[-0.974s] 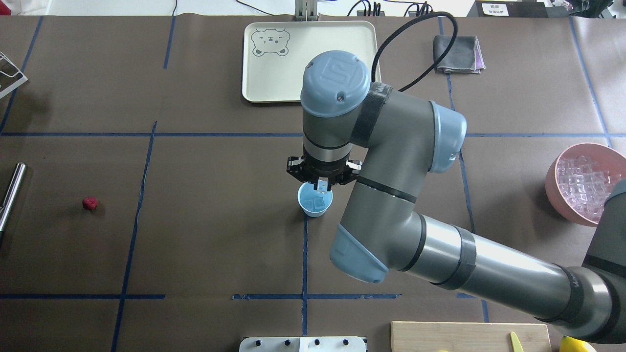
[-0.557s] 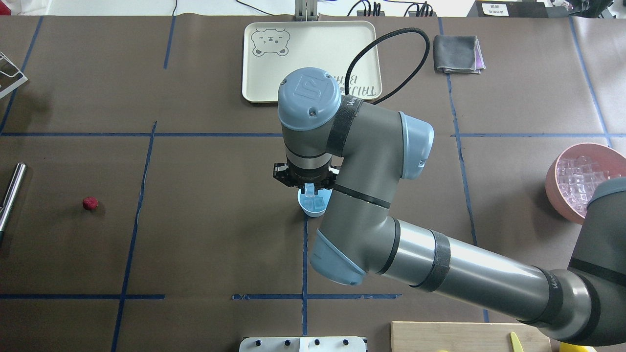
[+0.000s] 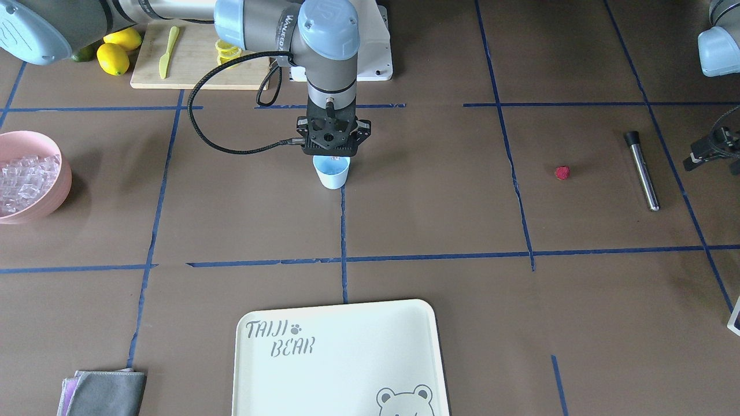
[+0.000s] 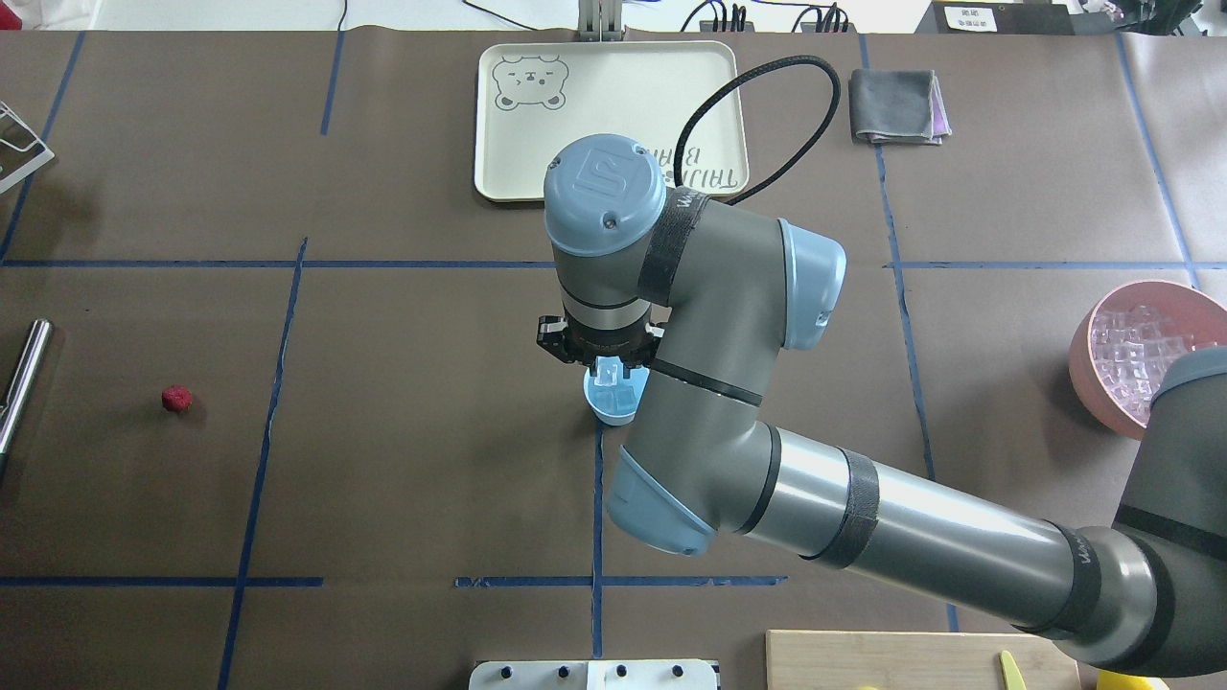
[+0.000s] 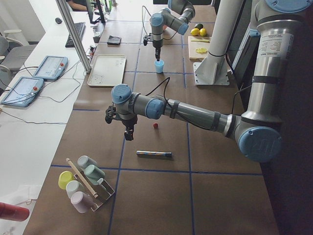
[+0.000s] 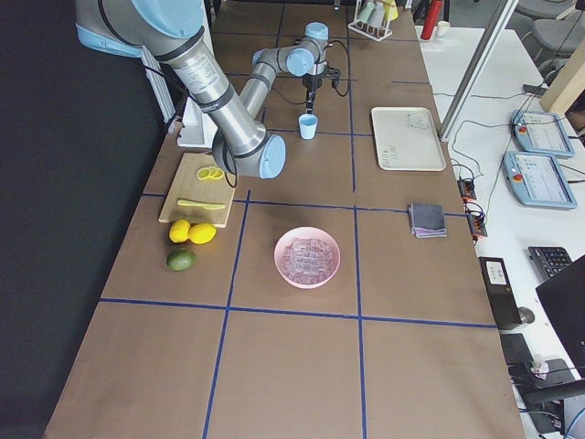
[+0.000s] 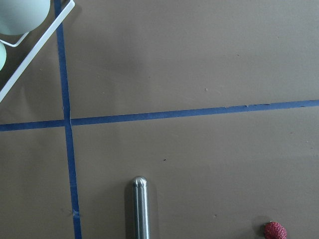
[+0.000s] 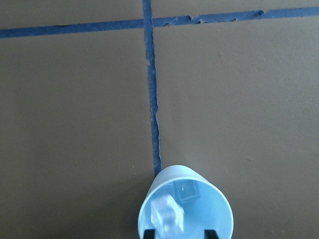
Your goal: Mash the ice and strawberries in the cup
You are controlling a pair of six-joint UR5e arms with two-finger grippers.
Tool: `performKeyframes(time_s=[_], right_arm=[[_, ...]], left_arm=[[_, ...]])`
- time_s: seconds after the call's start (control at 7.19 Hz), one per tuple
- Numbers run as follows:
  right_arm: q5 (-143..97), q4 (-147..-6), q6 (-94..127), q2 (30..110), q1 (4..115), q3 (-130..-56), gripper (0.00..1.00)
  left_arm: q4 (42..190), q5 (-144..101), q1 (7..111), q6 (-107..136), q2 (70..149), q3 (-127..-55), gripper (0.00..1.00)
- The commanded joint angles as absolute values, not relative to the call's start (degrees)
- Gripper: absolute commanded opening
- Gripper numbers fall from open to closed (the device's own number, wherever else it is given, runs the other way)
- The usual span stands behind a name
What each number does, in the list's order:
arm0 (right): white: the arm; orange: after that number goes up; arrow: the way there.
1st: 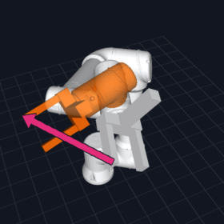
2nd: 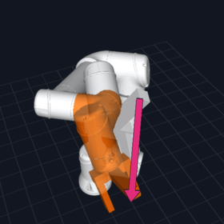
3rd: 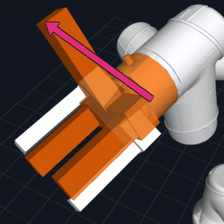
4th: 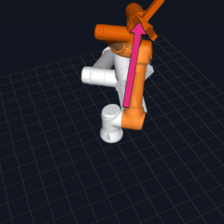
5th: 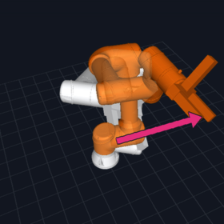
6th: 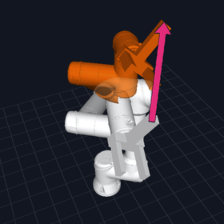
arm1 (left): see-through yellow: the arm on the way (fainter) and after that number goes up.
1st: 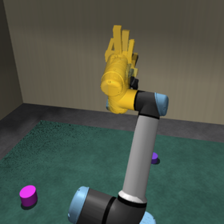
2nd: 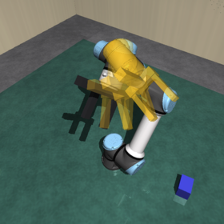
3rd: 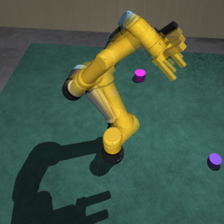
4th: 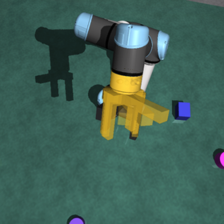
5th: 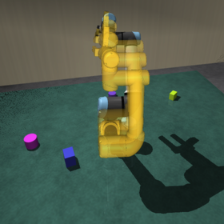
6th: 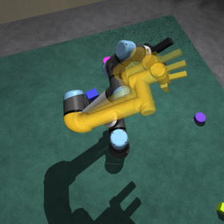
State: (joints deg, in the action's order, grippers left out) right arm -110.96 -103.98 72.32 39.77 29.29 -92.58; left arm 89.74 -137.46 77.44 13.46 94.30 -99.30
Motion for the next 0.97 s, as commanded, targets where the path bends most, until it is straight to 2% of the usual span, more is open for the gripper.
performKeyframes(time_s=[0.0, 0.14, 0.28, 0.56, 0.84], right_arm=[[-110.9, -104.0, 72.2, 39.9, 29.4, -92.5, 0.68], [-110.9, -104.0, 72.2, 39.9, 29.4, -92.6, 0.73], [-110.9, -104.0, 72.0, 39.9, 30.1, -92.8, 0.99], [-111.9, -104.1, 71.5, 40.3, 34.1, -94.6, 0.99], [-113.0, -104.3, 65.1, 47.1, 38.8, -101.2, 0.99]], left_arm=[[89.7, -137.5, 77.3, 13.5, 94.3, -99.3, 1.00], [89.7, -137.5, 77.2, 13.5, 94.4, -99.3, 1.00], [89.8, -137.3, 74.4, 15.9, 94.8, -99.6, 1.00], [91.3, -128.4, 65.5, 29.3, 94.7, -104.2, 1.00], [99.8, -127.6, 59.4, 44.0, 92.9, -105.8, 1.00]])
